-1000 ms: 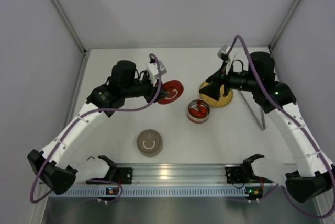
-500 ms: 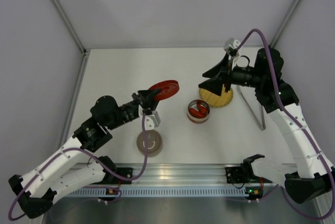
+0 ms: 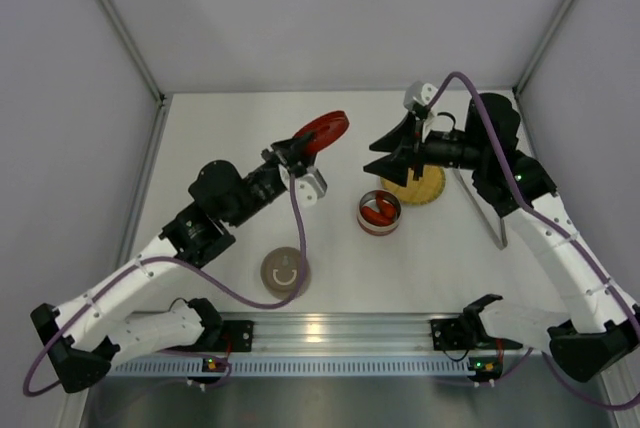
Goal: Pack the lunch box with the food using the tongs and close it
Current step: Pick up the box lid from the center of the board.
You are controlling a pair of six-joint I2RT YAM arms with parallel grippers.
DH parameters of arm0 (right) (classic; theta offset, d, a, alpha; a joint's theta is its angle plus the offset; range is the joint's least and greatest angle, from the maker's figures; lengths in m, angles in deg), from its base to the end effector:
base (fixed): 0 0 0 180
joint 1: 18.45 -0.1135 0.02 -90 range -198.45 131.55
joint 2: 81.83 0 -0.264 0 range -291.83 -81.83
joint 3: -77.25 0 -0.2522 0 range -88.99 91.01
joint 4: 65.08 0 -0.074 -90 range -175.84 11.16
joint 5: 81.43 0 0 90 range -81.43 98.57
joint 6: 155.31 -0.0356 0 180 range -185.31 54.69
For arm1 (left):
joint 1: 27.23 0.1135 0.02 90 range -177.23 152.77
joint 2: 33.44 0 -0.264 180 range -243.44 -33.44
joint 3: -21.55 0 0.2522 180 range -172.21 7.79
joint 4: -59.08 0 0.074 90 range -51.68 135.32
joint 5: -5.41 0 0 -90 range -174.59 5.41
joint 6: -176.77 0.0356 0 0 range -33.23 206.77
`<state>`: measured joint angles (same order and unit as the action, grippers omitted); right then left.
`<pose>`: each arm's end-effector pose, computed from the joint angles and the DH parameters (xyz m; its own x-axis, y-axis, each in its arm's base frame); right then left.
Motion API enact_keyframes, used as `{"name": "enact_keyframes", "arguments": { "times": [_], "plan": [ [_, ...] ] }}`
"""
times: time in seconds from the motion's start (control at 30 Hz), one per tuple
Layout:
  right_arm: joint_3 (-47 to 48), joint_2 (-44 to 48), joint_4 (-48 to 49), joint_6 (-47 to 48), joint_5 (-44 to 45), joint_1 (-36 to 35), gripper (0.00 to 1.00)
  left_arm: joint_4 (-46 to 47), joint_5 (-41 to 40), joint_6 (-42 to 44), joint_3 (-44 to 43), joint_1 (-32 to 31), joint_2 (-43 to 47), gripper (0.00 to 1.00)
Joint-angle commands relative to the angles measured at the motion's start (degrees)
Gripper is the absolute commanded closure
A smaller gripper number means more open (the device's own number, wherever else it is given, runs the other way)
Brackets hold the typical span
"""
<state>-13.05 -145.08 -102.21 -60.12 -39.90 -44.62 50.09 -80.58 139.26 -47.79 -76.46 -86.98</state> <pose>0.1883 0.1222 0.4435 -0.0795 -0.1059 -0.9912 -0.9638 0.2621 0.0493 0.1382 -0.1641 0.4075 0.6824 0.4203 -0.5980 0.4262 0.4359 0.7927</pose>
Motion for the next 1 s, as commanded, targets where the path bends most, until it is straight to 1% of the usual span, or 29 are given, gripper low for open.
{"name": "enact_keyframes", "arguments": {
  "times": [0.0,0.07,0.1,0.17,0.2,0.23,0.3,0.33,0.43,0.47,0.53,0.57,0.63,0.67,0.77,0.83,0.93,0.97],
  "plan": [
    [4.99,-2.75,3.69,6.23,6.0,-1.95,0.5,3.05,-6.91,-21.93,-9.81,1.15,-3.23,1.0],
    [7.19,-3.9,1.68,8.85,6.19,-1.86,0.46,0.17,-7.61,-28.46,-14.27,2.29,-4.46,1.0],
    [8.68,-4.25,0.97,9.57,6.02,-1.95,0.44,-0.98,-7.88,-35.28,-15.87,3.0,-5.86,1.0],
    [9.05,-4.0,0.61,9.75,5.75,-2.04,0.36,-4.4,-6.57,-41.82,-18.51,6.59,-7.1,1.0],
    [8.87,-3.21,1.05,9.58,5.58,-2.13,0.28,-5.12,-5.25,-44.99,-20.17,8.0,-7.63,1.0],
    [8.09,-2.85,1.57,9.05,5.23,-2.13,0.15,-6.52,-1.5,-50.24,-20.71,10.1,-8.33,1.0],
    [7.29,-2.06,3.94,6.33,4.44,-2.13,0.03,-6.89,2.65,-55.44,-21.24,11.35,-8.95,1.0],
    [6.77,-1.97,4.56,5.19,2.52,-2.13,0.01,-6.54,6.93,-56.52,-21.25,11.61,-9.13,1.0],
    [5.8,-1.53,9.12,-1.31,-2.4,-2.13,0.01,-6.01,12.67,-61.08,-20.98,11.7,-10.09,1.0],
    [5.71,-1.53,10.53,-6.11,-3.55,-2.21,0.01,-5.75,13.73,-62.06,-20.81,11.79,-10.18,1.0],
    [5.97,-2.41,15.26,-12.02,-6.01,-2.21,0.01,-5.39,15.93,-64.78,-20.46,12.05,-10.88,1.0],
    [6.06,-2.76,17.03,-18.05,-6.2,-2.13,0.0,-5.3,16.98,-65.58,-20.37,12.06,-10.97,1.0],
    [6.58,-4.87,22.2,-24.23,-6.55,-1.86,0.01,-5.3,17.17,-67.24,-20.28,12.06,-11.5,1.0],
    [6.59,-5.66,23.8,-29.66,-6.46,-1.6,0.0,-5.39,17.0,-67.69,-20.1,12.14,-11.59,1.0],
    [6.24,-8.29,27.14,-35.84,-5.32,-1.51,0.01,-5.3,17.34,-69.27,-19.93,12.67,-12.11,1.0],
    [4.66,-9.18,28.47,-37.44,-4.45,-1.42,0.01,-5.48,17.96,-69.54,-20.01,12.76,-12.38,1.0],
    [2.99,-10.32,29.88,-40.95,-3.66,-0.9,0.01,-9.24,18.92,-70.33,-22.12,13.89,-13.78,1.0],
    [2.72,-10.76,30.75,-43.49,-3.56,-0.2,0.01,-10.48,19.62,-70.85,-22.73,14.34,-14.31,1.0]
  ]
}}
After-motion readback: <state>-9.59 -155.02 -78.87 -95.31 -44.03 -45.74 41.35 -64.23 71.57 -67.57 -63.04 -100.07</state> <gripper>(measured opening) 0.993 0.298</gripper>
